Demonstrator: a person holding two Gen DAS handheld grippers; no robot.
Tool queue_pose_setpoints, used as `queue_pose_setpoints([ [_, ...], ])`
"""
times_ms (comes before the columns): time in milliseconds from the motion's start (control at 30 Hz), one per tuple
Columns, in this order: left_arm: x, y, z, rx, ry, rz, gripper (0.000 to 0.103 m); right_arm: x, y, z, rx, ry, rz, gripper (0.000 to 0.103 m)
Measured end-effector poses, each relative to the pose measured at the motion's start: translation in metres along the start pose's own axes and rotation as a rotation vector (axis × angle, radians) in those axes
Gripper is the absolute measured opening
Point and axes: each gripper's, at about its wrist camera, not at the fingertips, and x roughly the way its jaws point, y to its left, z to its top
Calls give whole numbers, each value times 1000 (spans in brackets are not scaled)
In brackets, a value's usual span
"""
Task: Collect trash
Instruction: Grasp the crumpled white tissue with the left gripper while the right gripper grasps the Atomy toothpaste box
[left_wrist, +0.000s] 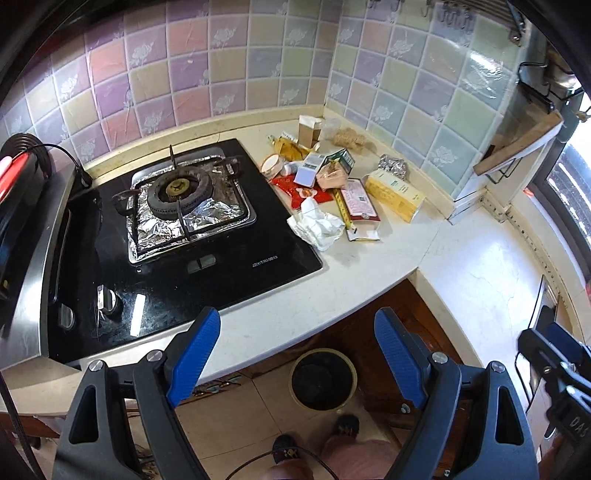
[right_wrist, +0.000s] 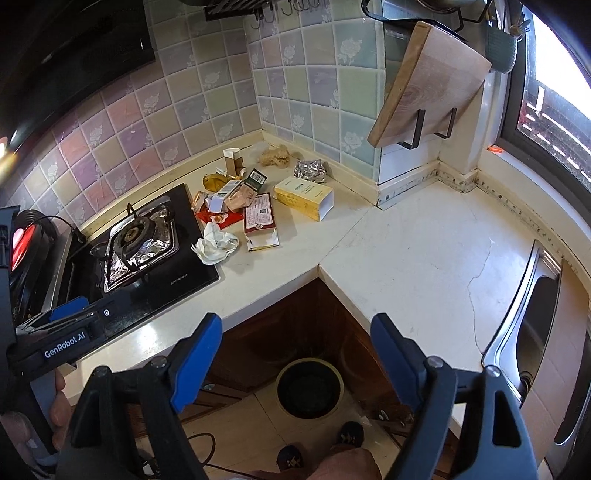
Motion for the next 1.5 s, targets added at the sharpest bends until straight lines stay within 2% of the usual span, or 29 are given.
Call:
queue_pose_setpoints([
  [200,36,12,23,-17,58,12,84,32,-5,20,-5,23,0,83],
  [433,73,18,50,-102,102,26,84,82,-17,61,-45,45,32,83],
  [633,118,7,76,-163,161,18,84,140,-27,100,-159,69,20,83],
  [733,143,0,85,-188,183,40,84,173,-31,120,-214,96,26,83],
  [900,175,-9,97,-215,240,61,84,226,-28,148,-314,124,25,78],
  [1067,202,-9,109,-264,297,66,84,267,-21,173,-383,126,30,78],
  [1267,231,-5,119,-326,394,70,84,305,-10,186,-451,169,54,77],
  [1500,252,1,124,-403,470,56,84,327,-10,184,-474,215,104,77],
])
